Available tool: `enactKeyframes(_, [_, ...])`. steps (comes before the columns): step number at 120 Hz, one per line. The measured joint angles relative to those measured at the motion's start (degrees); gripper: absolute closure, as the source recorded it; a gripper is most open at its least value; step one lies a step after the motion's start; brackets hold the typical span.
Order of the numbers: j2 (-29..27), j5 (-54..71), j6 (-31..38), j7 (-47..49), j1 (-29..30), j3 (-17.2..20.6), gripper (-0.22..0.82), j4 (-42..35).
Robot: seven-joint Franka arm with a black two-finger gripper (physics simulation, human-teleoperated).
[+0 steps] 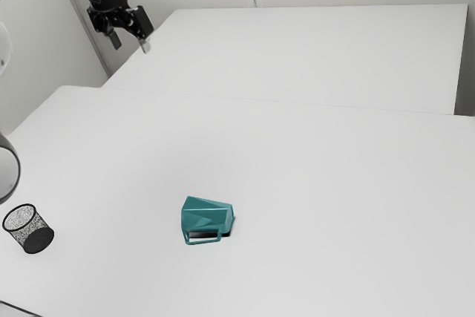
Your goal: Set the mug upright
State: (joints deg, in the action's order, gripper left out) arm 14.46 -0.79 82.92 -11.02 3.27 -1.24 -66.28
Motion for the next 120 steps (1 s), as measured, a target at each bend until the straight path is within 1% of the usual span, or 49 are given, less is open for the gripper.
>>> enactKeyframes(10, [-0.38,-2.22,-0.62,0.56,-0.23,-0.26,0.0,-1.49])
enactKeyframes(16, [-0.96,-3.22,-0.44,0.88,-0.2,-0.46,0.0,-4.23])
enactKeyframes(19, [-1.23,-3.81,-0.07,1.04,-0.46,-1.27,0.0,-6.15])
enactKeyframes(28, [-2.03,-10.44,2.2,0.95,-0.37,-6.22,0.0,-15.32])
enactKeyframes(36, [-2.26,-18.54,4.85,-0.04,-0.06,-9.48,0.0,-23.01])
enactKeyframes(44, [-3.04,-27.44,6.79,-1.64,0.0,-12.02,0.0,-30.19])
enactKeyframes(54, [-5.1,-36.88,8.48,-4.34,0.02,-13.63,0.0,-39.88])
enactKeyframes(66, [-6.77,-43.54,9.95,-8.37,-0.01,-14.21,0.0,-49.29])
enactKeyframes(84, [-7.39,-49.19,13.16,-14.19,-0.12,-14.31,0.0,-56.82])
enactKeyframes(91, [-8.49,-50.42,14.88,-16.23,-0.05,-14.1,0.0,-60.15])
enactKeyframes(120, [-9.48,-56.81,21.59,-22.94,-0.31,-12.36,0.0,-67.64])
